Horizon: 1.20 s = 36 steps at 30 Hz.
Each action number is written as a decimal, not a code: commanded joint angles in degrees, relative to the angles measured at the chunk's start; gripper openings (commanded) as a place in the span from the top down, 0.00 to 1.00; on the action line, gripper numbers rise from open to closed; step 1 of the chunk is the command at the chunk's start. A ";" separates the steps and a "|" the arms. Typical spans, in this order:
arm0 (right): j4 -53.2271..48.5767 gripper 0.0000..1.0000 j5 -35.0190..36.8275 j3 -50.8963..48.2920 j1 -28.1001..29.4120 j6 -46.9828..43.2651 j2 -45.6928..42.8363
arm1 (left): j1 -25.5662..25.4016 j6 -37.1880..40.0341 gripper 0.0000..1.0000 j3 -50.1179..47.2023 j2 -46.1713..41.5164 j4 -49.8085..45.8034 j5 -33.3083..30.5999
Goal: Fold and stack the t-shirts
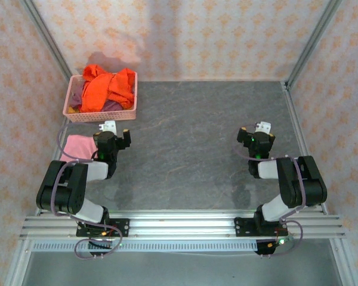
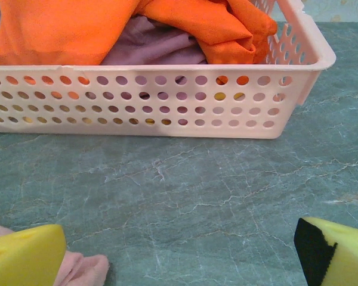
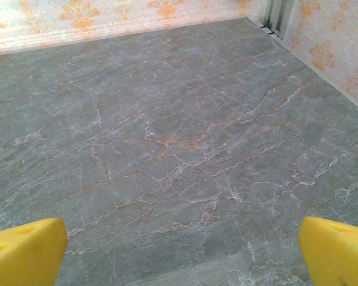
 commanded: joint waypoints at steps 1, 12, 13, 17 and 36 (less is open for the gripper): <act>1.37 0.01 0.23 -0.15 -0.44 0.08 0.41 | -0.09 0.63 0.00 1.00 0.27 -0.55 -1.43; -2.15 0.01 -2.48 -0.89 -0.36 -1.11 -5.75 | -1.06 2.20 0.00 3.61 -4.41 -9.25 -0.92; -4.99 0.01 -2.49 -0.34 -0.34 -1.01 -8.03 | -1.06 2.58 0.00 4.92 -6.12 -13.22 -0.99; -16.56 0.01 -4.87 2.22 0.50 -1.07 -16.98 | -1.06 2.60 0.00 6.73 -12.90 -20.21 -1.99; -33.64 0.01 -8.76 22.78 32.73 -10.81 -20.75 | 4.10 -19.42 0.00 52.17 0.34 -64.00 -7.50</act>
